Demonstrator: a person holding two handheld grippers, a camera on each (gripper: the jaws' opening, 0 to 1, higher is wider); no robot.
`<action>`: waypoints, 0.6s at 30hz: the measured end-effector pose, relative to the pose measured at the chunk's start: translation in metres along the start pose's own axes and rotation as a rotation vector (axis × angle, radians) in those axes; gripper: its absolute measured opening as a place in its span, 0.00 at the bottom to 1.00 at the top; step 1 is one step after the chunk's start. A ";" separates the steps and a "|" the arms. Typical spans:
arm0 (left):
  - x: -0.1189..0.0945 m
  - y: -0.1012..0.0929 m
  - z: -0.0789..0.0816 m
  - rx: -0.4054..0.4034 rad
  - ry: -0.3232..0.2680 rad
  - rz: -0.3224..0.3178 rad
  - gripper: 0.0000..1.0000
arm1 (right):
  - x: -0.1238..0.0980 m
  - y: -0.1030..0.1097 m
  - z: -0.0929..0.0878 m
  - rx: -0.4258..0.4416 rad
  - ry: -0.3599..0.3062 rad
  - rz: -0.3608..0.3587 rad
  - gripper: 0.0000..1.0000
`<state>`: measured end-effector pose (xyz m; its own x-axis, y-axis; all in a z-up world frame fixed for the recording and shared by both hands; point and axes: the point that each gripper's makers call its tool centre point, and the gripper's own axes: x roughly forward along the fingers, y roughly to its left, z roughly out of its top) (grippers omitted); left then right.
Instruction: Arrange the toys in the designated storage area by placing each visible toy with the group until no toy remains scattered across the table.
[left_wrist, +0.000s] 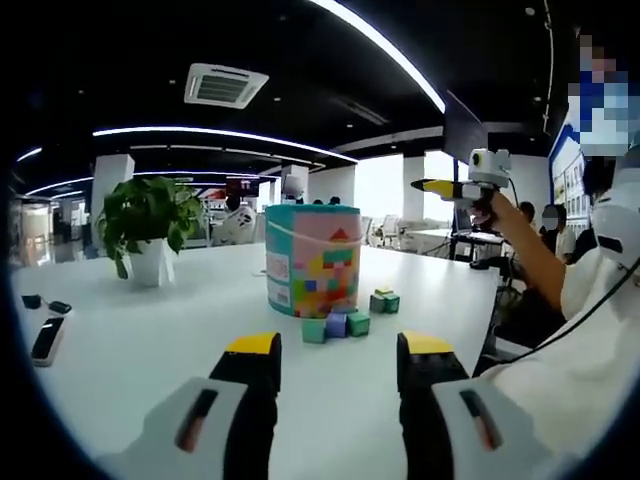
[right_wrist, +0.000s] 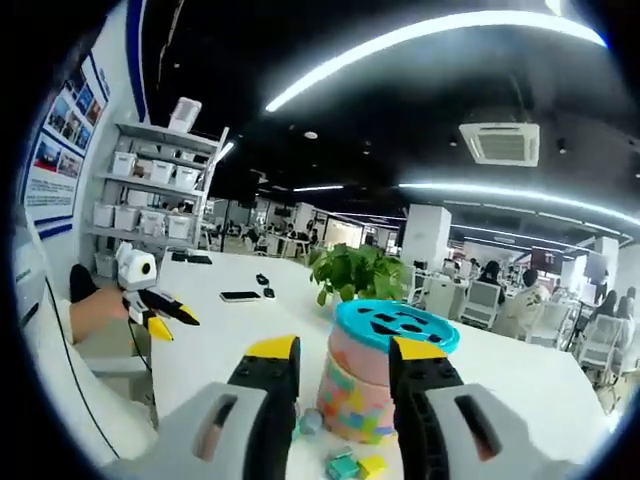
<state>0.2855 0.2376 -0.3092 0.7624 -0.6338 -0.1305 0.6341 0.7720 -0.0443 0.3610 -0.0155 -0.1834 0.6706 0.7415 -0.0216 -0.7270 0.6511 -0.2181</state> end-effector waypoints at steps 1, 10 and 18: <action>0.000 -0.001 -0.001 0.000 0.002 -0.001 0.47 | -0.002 0.000 -0.002 0.018 -0.002 -0.001 0.35; 0.001 -0.003 0.002 -0.007 -0.004 -0.006 0.48 | -0.016 0.003 -0.001 0.115 0.004 0.057 0.39; 0.003 -0.008 -0.001 0.007 0.008 -0.020 0.48 | -0.032 0.009 -0.014 0.113 -0.004 0.067 0.40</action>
<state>0.2829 0.2299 -0.3101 0.7484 -0.6487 -0.1380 0.6502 0.7587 -0.0400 0.3349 -0.0359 -0.1985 0.6197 0.7843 -0.0288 -0.7822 0.6142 -0.1045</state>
